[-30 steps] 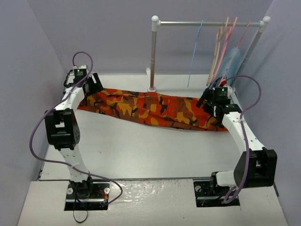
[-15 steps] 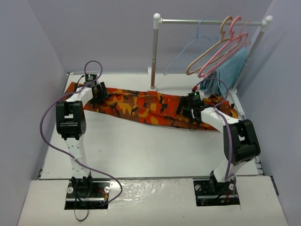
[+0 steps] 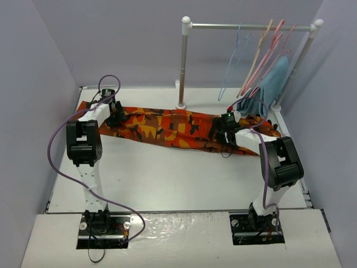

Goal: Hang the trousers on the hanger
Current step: Fold the trousers

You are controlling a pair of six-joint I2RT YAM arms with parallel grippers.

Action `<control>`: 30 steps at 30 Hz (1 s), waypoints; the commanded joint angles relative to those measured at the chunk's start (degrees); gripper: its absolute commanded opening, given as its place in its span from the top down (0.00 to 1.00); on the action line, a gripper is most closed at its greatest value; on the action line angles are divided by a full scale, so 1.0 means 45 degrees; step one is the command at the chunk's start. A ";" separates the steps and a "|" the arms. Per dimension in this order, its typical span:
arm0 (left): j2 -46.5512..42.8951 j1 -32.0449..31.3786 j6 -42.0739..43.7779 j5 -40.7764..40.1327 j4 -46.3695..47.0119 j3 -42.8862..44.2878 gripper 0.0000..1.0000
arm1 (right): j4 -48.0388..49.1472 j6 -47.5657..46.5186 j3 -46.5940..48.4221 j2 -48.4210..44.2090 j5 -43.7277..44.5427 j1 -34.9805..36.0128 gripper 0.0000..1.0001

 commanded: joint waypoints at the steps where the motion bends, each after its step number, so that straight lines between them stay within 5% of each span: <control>1: -0.1311 0.0714 -0.0471 -0.0907 -0.2934 -0.2216 0.53 | -0.3727 0.0729 -0.0979 -0.1318 0.0319 -0.0141 0.21; 12: -0.4108 0.0743 -0.0257 -0.1014 -0.2762 -0.5038 0.51 | -0.6446 -0.0291 -0.0259 -0.3757 0.0601 -0.1338 0.19; 19: -0.6147 0.0894 -0.0362 -0.1410 -0.2929 -0.4120 0.37 | -0.6167 -0.2027 0.1516 -0.4129 0.0372 0.0076 0.20; 30: -0.7810 0.3210 -0.0252 -0.1094 -0.2610 -0.5213 0.34 | -0.3901 -0.2306 0.0898 -0.3617 -0.1727 0.1659 0.20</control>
